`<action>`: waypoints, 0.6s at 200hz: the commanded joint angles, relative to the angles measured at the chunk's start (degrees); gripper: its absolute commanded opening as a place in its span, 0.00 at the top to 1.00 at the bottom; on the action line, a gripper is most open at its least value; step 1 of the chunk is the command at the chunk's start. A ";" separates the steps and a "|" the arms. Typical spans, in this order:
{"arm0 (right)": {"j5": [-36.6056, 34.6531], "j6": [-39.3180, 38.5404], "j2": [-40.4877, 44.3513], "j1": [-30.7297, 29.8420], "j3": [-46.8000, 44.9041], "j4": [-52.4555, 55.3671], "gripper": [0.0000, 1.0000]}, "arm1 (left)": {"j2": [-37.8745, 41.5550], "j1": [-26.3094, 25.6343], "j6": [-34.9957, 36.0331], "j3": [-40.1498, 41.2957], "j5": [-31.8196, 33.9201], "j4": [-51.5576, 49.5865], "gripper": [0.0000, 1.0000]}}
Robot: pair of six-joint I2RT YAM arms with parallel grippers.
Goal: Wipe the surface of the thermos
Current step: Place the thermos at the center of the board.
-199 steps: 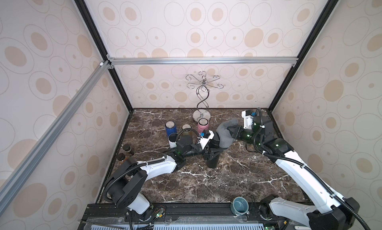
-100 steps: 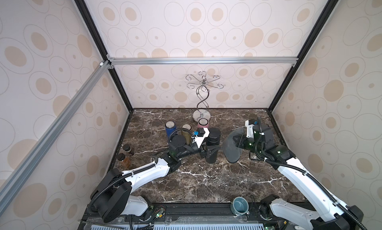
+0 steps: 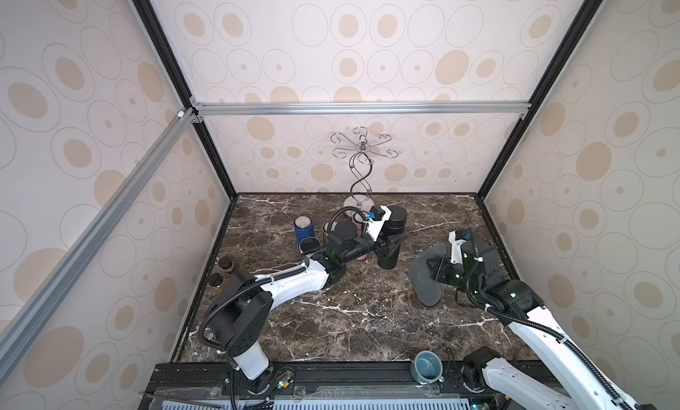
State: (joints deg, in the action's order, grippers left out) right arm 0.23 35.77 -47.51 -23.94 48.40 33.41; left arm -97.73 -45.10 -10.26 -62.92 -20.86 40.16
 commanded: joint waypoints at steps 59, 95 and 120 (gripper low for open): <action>-3.66 2.16 8.31 0.06 -4.38 6.76 1.00 | -17.78 -3.63 0.05 -20.31 9.99 3.78 1.00; -5.19 2.17 11.03 0.10 -4.42 8.89 1.00 | -27.71 -3.92 -1.25 -29.45 12.89 4.96 1.00; -5.92 2.02 12.88 0.06 -4.31 10.63 1.00 | -33.66 -4.47 -0.98 -35.44 14.13 5.84 1.00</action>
State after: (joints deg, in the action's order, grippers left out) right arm -3.70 37.23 -36.53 -23.94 44.34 41.06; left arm -128.03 -49.10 -10.81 -91.15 -9.13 40.71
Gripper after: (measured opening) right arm 0.085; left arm 0.666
